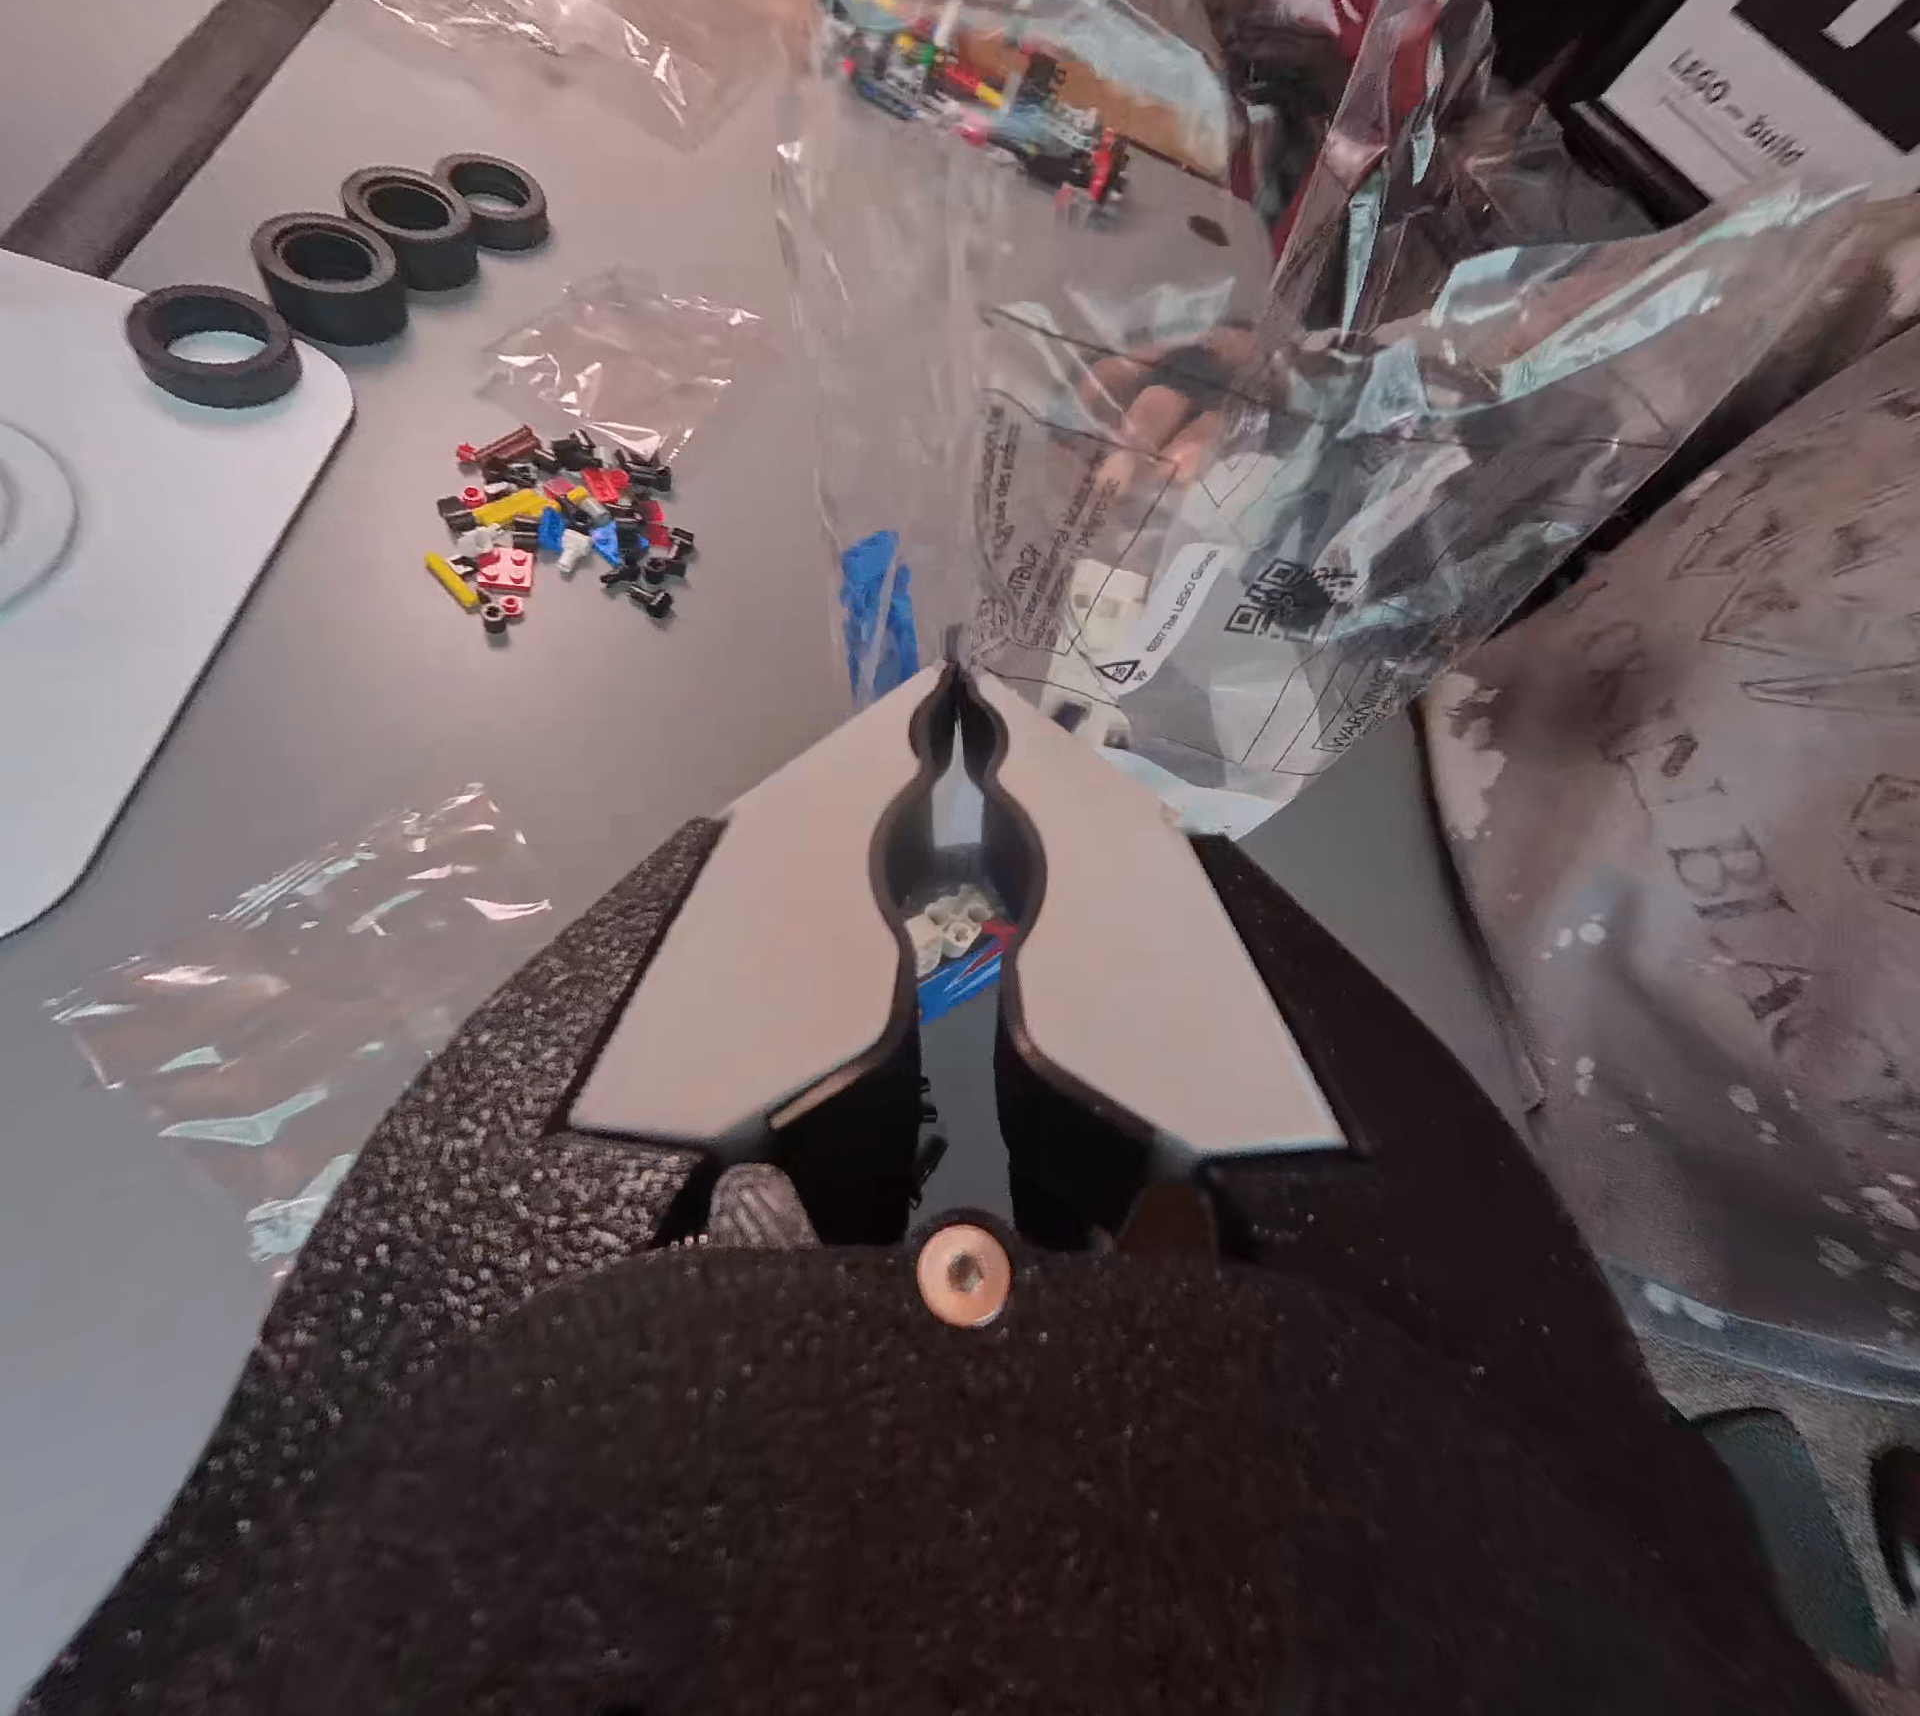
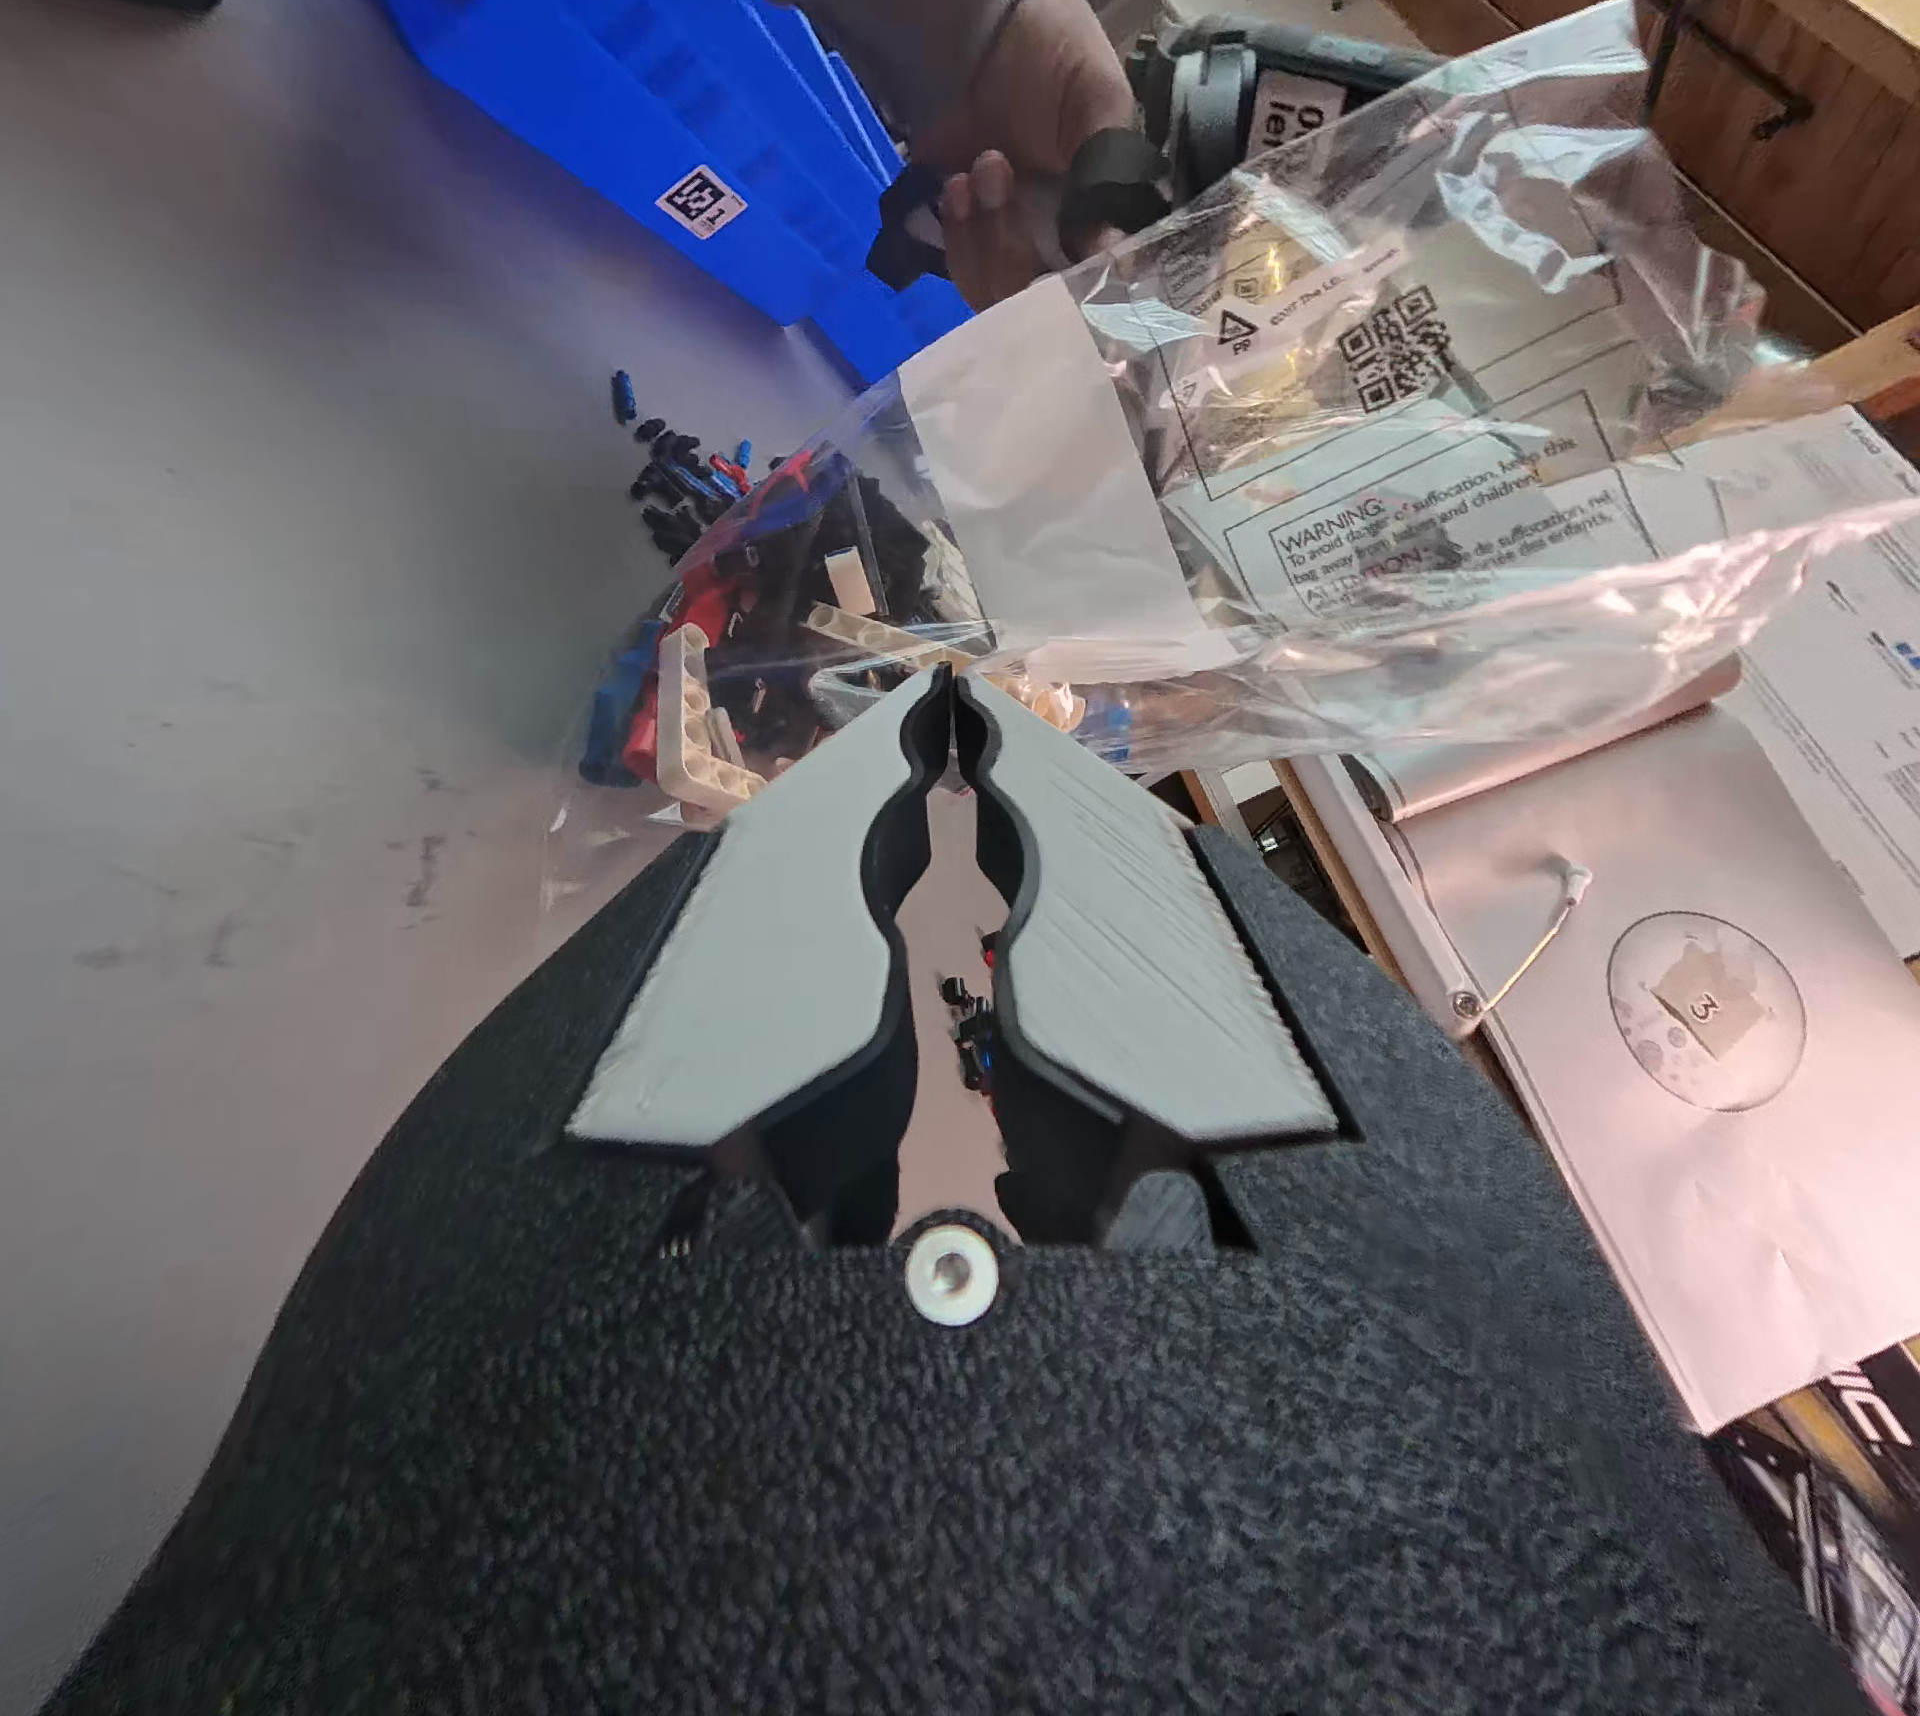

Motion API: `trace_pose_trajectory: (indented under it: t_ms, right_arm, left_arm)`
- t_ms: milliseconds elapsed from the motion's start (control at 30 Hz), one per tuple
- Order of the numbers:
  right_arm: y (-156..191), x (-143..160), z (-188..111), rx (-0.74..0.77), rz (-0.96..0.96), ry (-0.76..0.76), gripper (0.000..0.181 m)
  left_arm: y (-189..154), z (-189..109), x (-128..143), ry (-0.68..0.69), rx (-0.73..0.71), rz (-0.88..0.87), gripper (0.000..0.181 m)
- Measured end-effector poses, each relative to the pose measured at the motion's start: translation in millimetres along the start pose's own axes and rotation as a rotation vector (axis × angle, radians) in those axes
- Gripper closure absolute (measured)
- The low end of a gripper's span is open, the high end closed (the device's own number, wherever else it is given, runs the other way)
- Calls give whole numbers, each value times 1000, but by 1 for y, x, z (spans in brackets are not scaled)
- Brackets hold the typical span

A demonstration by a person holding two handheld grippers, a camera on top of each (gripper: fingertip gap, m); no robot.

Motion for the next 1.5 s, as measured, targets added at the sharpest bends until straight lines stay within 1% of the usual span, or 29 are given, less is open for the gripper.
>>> trace_pose_trajectory:
  t_ms: [33,100,167,233,267,333,367,433,533,567,600,633,700,767,833,900,933,967,1000,1033,1100,1200,1267,1333,1367,1400,1433,1500]
  right_arm:
    - [-6,0,-2,23,32,-6,181]
    - [-26,-2,-8,77,156,-35,181]
    - [-51,-7,-15,78,354,-91,181]
    - [-82,-14,-28,67,516,-164,181]
    - [-95,-16,-35,41,585,-184,181]
    - [-104,-13,-45,-33,695,-160,181]
    - [-100,-6,-47,-71,723,-115,181]
    - [-77,14,-49,-143,760,11,181]
    - [-40,28,-56,-201,690,129,180]
    - [-34,29,-59,-217,671,161,180]
    - [-30,29,-62,-237,660,179,179]
    - [-26,28,-65,-269,663,183,174]
    - [-24,22,-70,-331,728,155,152]
    - [-27,17,-70,-352,801,112,133]
    - [-31,15,-65,-336,824,93,124]
    - [-33,14,-57,-338,846,71,120]
    - [-34,14,-53,-341,858,50,131]
    - [-36,15,-49,-325,865,31,156]
    - [-38,16,-47,-321,858,17,173]
    - [-39,17,-46,-324,861,10,175]
    - [-44,22,-53,-328,887,-5,177]
    - [-55,28,-70,-306,986,-51,181]
    - [-56,24,-73,-291,943,-31,181]
    - [-45,29,-70,-301,895,48,179]
    - [-38,33,-68,-311,916,63,177]
    - [-36,37,-67,-305,961,44,177]
    - [-38,38,-68,-300,994,30,177]
    - [-47,36,-70,-277,977,23,176]
  left_arm:
    - [-3,-3,-4,-3,-38,10,181]
    - [-14,-14,-16,-47,-117,21,181]
    - [-27,-30,-30,-118,-194,18,181]
    - [-44,-46,-42,-203,-196,-2,181]
    - [-53,-52,-45,-222,-195,6,181]
    - [-68,-54,-43,-238,-207,18,181]
    - [-74,-49,-37,-232,-198,13,181]
    - [-81,-29,-15,-193,-192,8,181]
    - [-89,4,27,-160,-169,4,181]
    - [-93,11,37,-189,-151,8,181]
    - [-101,14,42,-247,-110,8,181]
    - [-107,17,46,-282,-81,15,181]
    - [-117,19,53,-308,-72,65,178]
    - [-124,21,62,-295,-67,103,163]
    - [-123,25,74,-262,-72,106,151]
    - [-116,33,85,-220,-96,103,145]
    - [-113,37,88,-224,-103,98,145]
    - [-109,41,88,-233,-112,89,153]
    - [-105,43,88,-226,-127,84,176]
    - [-101,42,88,-220,-148,92,181]
    - [-95,31,88,-232,-176,94,181]
    - [-90,13,93,-306,-165,21,181]
    - [-94,16,92,-302,-190,42,181]
    - [-92,25,97,-249,-229,81,181]
    - [-91,31,101,-228,-212,72,176]
    - [-87,35,104,-209,-200,39,171]
    - [-85,36,104,-209,-197,13,174]
    - [-87,32,98,-216,-207,37,178]
Point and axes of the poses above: each gripper's, where its closed fingertips meet, z out along the fingers, x out of its underside, y = z × x across the jaws, the point moved 7 cm from there along -z, back along the fingers, and after that the axes turned 3 degrees about -y, right-handed, at the moved point
